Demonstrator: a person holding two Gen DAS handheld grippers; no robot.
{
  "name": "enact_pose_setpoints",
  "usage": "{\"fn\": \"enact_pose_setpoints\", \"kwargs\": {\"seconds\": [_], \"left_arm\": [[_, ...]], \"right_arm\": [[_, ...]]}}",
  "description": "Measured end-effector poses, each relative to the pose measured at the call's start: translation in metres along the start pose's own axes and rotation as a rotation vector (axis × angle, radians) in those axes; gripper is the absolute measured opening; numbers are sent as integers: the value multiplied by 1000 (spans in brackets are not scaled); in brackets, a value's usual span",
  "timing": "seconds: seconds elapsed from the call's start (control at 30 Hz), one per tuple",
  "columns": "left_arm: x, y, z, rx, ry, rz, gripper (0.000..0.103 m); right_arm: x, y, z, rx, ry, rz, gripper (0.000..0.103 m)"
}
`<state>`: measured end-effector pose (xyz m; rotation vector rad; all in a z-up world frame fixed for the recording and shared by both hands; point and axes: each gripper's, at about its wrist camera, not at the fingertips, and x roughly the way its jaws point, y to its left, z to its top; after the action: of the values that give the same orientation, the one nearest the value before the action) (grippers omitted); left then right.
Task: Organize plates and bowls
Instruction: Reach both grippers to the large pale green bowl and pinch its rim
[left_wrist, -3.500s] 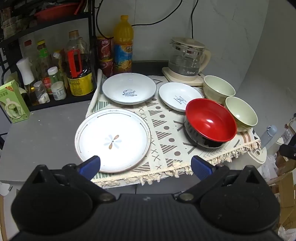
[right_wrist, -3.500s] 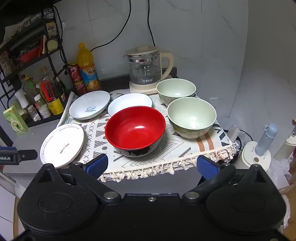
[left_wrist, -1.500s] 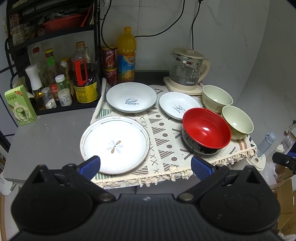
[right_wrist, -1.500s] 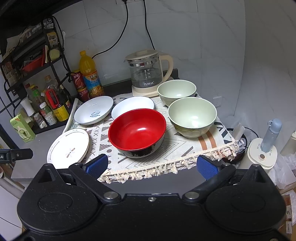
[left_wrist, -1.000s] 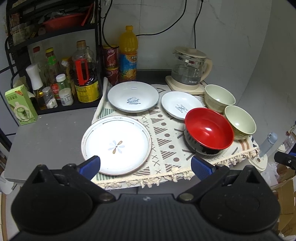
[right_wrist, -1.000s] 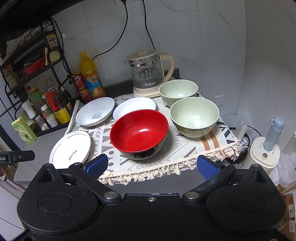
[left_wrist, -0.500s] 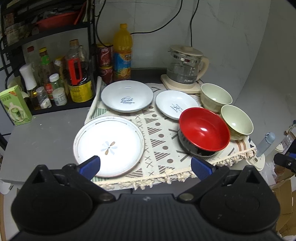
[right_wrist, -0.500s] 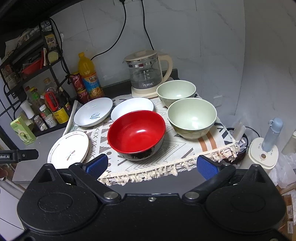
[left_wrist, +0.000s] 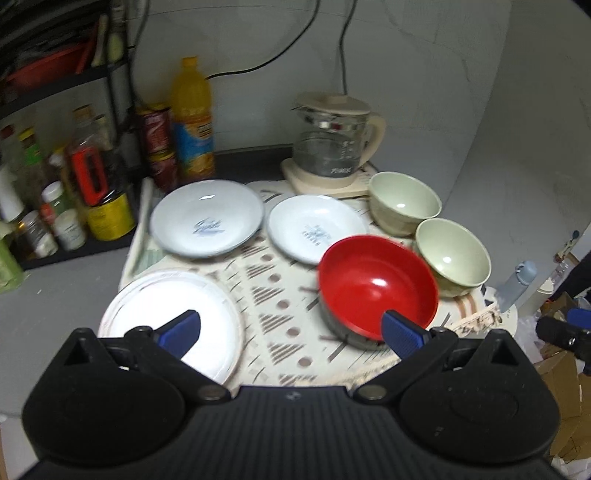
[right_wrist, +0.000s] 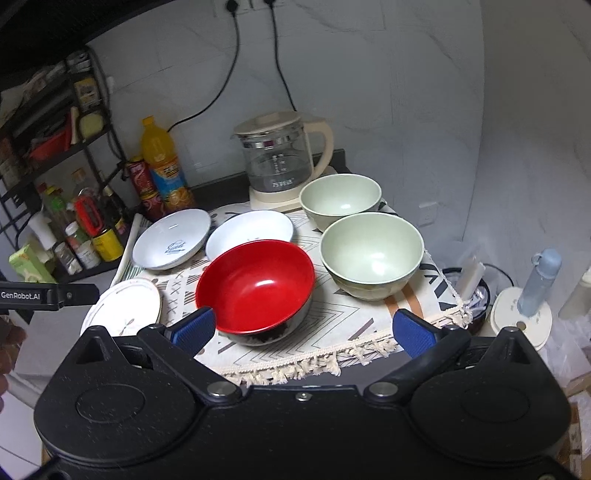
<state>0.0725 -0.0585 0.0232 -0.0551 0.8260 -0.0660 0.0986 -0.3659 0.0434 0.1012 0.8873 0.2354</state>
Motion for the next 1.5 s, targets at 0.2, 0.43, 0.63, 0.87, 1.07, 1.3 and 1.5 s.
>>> {"fn": "enact_pose_setpoints", "kwargs": {"seconds": [0.2, 0.43, 0.63, 0.87, 1.07, 1.3, 1.5], "left_arm": [[32, -18, 28, 38, 13, -56, 103], [73, -42, 59, 68, 27, -135, 102], [103, -64, 82, 109, 36, -196, 101], [138, -86, 104, 149, 68, -249, 100], [164, -106, 116, 197, 93, -290, 95], [195, -126, 125, 246, 143, -342, 88], [224, -140, 129, 267, 216, -376, 65]], "right_arm": [[21, -11, 14, 9, 6, -43, 103], [47, -24, 29, 18, 21, -85, 103], [67, -47, 39, 90, 48, -134, 103], [84, -67, 46, 134, 63, -190, 99], [102, -81, 51, 175, 91, -210, 86], [126, -89, 53, 200, 135, -217, 65], [149, -100, 51, 250, 182, -222, 49]]}}
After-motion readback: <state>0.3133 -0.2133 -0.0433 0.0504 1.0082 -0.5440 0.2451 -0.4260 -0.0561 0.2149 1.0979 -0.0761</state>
